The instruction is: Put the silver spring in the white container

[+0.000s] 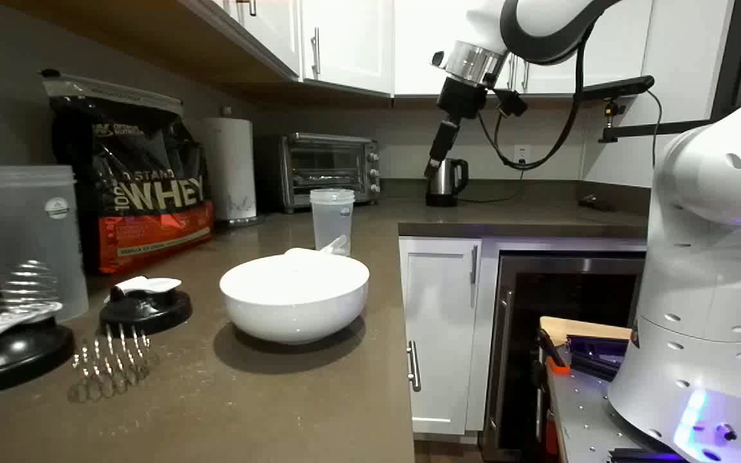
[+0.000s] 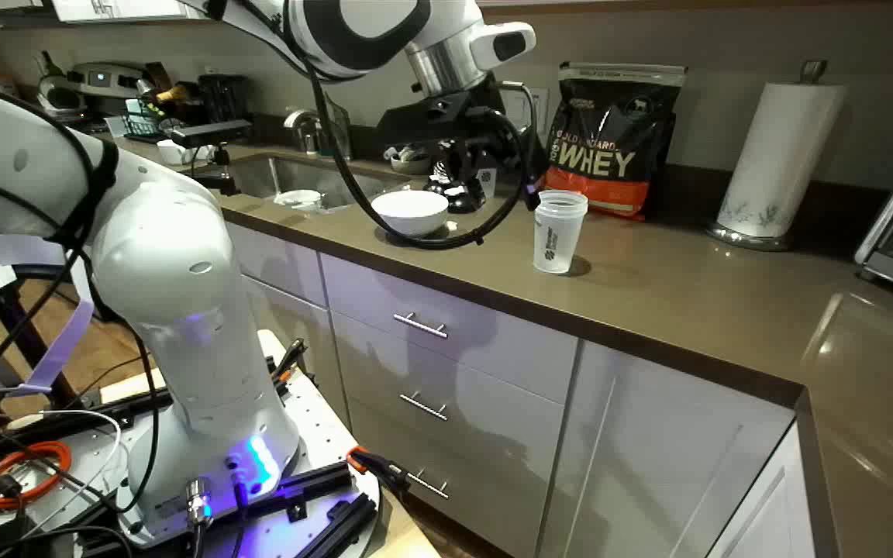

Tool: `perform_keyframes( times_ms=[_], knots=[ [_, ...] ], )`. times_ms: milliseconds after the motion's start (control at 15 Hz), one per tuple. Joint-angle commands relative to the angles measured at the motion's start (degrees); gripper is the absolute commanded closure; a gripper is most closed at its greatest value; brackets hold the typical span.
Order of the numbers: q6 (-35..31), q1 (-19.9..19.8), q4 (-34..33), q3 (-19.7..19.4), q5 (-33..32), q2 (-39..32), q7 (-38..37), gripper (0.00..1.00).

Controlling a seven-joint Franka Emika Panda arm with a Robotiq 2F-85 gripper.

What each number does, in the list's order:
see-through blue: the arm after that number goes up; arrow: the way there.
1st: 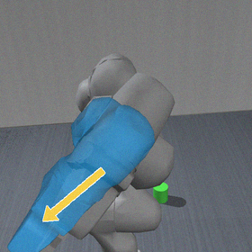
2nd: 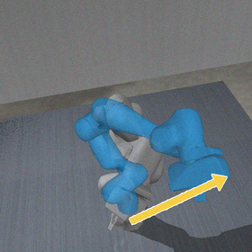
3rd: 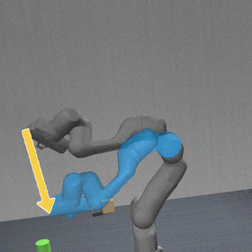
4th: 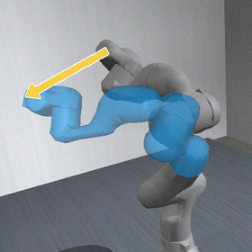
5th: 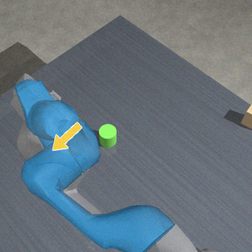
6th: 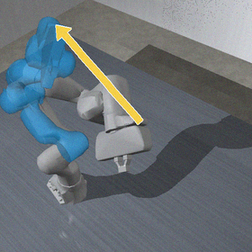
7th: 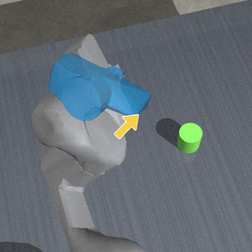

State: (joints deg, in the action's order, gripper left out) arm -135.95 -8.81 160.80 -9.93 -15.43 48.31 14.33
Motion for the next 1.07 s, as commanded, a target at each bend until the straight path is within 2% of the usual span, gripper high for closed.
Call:
perform_keyframes(
  times_ms=[0, 133, 1000],
  knots=[
    [1.04, -0.12, 1.08, 0.18, 0.26, -0.14, 0.15, 0.00],
    [1.00, -0.15, 3.48, 0.23, 0.32, -0.71, 0.19, 0.00],
    [1.00, -0.14, 3.40, 0.23, 0.32, -1.16, 0.19, 0.00]
  ],
)
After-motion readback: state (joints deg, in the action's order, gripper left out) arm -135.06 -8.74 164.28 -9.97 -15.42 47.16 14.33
